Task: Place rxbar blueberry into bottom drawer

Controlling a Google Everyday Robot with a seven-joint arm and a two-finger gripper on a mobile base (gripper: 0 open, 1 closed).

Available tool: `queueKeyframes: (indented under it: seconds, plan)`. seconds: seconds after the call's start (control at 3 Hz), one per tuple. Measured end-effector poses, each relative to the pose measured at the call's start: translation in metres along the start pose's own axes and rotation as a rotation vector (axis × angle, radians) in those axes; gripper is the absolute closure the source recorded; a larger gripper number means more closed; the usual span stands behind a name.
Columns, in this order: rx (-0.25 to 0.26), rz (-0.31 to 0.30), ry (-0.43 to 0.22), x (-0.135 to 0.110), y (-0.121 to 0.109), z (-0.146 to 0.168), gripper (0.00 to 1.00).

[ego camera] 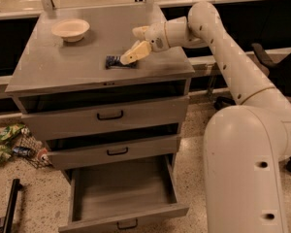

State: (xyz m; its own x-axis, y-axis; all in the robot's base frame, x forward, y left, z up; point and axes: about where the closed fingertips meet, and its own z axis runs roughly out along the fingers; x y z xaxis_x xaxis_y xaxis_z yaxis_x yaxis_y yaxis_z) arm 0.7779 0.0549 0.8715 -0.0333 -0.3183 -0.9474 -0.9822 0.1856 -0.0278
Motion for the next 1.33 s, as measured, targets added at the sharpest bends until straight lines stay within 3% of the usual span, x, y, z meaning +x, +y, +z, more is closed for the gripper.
queueKeyframes:
  seconds: [0.33,1.0,1.33]
  plan:
    - [-0.014,0.047,0.027,0.018,-0.002,0.011,0.0]
    - [-0.048,0.023,0.024,0.019,0.011,0.02,0.0]
    - [-0.059,0.006,0.028,0.022,0.022,0.015,0.06]
